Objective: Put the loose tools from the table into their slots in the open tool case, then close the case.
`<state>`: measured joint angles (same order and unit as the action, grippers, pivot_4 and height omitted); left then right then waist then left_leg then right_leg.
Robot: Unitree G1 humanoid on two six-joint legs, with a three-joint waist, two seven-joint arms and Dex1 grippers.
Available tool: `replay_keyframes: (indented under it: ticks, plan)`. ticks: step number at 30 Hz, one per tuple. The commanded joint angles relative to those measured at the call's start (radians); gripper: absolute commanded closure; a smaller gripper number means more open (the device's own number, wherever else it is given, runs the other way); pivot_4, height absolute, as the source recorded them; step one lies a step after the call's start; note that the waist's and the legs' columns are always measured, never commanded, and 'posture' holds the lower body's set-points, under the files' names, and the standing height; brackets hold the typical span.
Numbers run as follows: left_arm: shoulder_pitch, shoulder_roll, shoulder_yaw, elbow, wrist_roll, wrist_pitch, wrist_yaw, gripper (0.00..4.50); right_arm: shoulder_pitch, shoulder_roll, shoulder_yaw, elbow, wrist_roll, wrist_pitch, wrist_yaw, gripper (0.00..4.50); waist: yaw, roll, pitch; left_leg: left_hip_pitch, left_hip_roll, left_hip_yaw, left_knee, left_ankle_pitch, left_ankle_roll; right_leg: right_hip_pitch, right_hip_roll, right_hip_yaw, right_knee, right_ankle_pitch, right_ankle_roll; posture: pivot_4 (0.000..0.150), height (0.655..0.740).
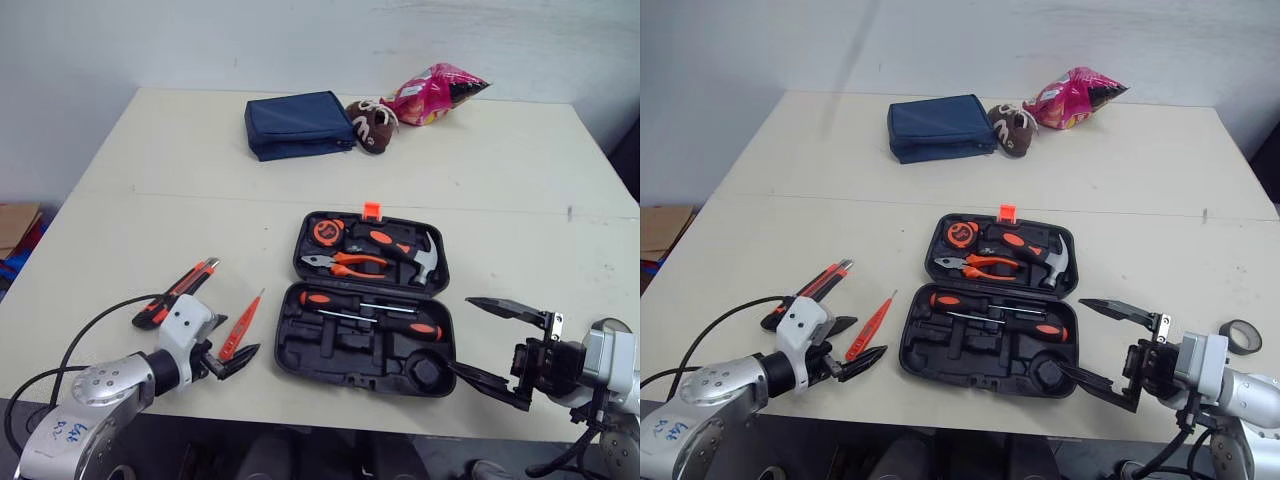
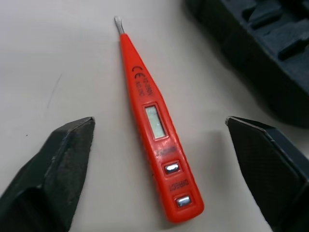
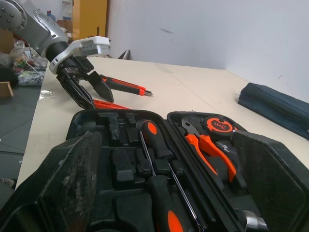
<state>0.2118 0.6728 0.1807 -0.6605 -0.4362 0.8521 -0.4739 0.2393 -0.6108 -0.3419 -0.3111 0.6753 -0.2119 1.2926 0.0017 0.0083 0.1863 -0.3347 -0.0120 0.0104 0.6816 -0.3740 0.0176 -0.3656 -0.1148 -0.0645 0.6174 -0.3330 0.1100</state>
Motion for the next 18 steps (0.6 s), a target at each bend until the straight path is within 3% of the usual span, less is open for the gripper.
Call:
replay_keyframes:
  ticks: [1, 7, 12, 18]
  plan:
    - [0.019, -0.001, -0.025, -0.010, 0.013, 0.064, 0.030, 1.67, -0.011, -0.005, 0.009, -0.047, 0.004, 0.012, -0.027, 0.00, -0.001, 0.002, -0.001, 0.000, 0.000, 0.000, 0.000, 0.000, 0.000, 0.000, 0.000, 0.000, 0.000, 0.000, 0.000, 0.150, 0.7400]
    - [-0.004, 0.010, -0.052, 0.002, 0.030, 0.065, 0.042, 4.21, -0.027, -0.018, 0.025, -0.107, -0.002, 0.058, -0.091, 0.00, 0.000, 0.004, -0.002, 0.000, 0.000, 0.000, 0.000, 0.000, 0.000, 0.001, 0.000, 0.000, -0.001, 0.000, 0.000, 0.150, 0.7400]
    - [-0.070, 0.003, 0.042, 0.073, 0.008, -0.101, -0.039, 4.20, -0.026, -0.018, 0.025, -0.121, -0.011, 0.068, -0.111, 0.00, 0.007, 0.004, -0.002, 0.000, 0.000, -0.002, 0.000, 0.000, 0.000, 0.001, 0.000, -0.001, -0.002, 0.000, 0.000, 0.150, 0.7400]
    - [-0.169, 0.105, 0.078, 0.212, -0.029, -0.450, -0.396, 4.20, -0.025, -0.027, -0.011, -0.108, -0.035, 0.049, -0.128, 0.00, 0.013, 0.004, -0.001, -0.001, 0.000, -0.002, 0.000, 0.000, -0.001, 0.000, 0.000, -0.002, -0.002, -0.001, -0.001, 0.150, 0.7400]
